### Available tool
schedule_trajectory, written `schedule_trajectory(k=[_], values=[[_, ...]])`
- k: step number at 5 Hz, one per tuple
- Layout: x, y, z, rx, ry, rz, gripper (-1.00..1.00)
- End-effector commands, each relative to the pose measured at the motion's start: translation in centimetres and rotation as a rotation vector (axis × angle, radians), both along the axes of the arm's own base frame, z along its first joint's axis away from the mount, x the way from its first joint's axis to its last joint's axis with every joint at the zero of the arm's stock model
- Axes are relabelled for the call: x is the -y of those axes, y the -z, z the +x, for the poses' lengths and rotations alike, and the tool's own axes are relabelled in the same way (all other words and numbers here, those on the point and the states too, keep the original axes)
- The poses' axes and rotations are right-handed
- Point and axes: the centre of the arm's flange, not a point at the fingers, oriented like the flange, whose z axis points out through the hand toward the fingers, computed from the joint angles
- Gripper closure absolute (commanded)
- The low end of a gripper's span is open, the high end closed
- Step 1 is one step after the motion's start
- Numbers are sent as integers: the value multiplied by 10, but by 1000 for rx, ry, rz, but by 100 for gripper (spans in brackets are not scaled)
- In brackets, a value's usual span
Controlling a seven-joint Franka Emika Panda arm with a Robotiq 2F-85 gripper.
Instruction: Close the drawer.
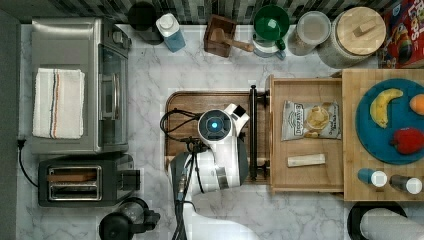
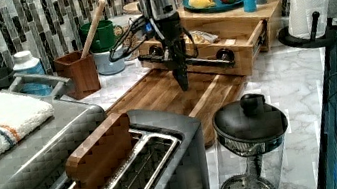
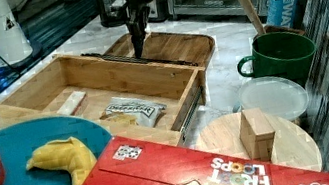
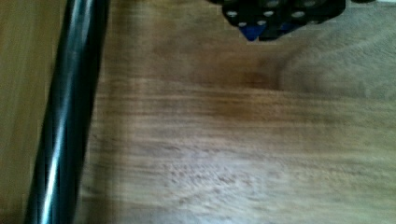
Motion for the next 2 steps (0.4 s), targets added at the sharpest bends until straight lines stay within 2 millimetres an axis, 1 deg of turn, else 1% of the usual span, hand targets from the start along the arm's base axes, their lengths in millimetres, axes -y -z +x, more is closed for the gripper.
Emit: schedule_trajectory(k=[1,2], values=[[52,-56,25,184,-69,-24,100],[88,-57,27,203,-69,-6,100]])
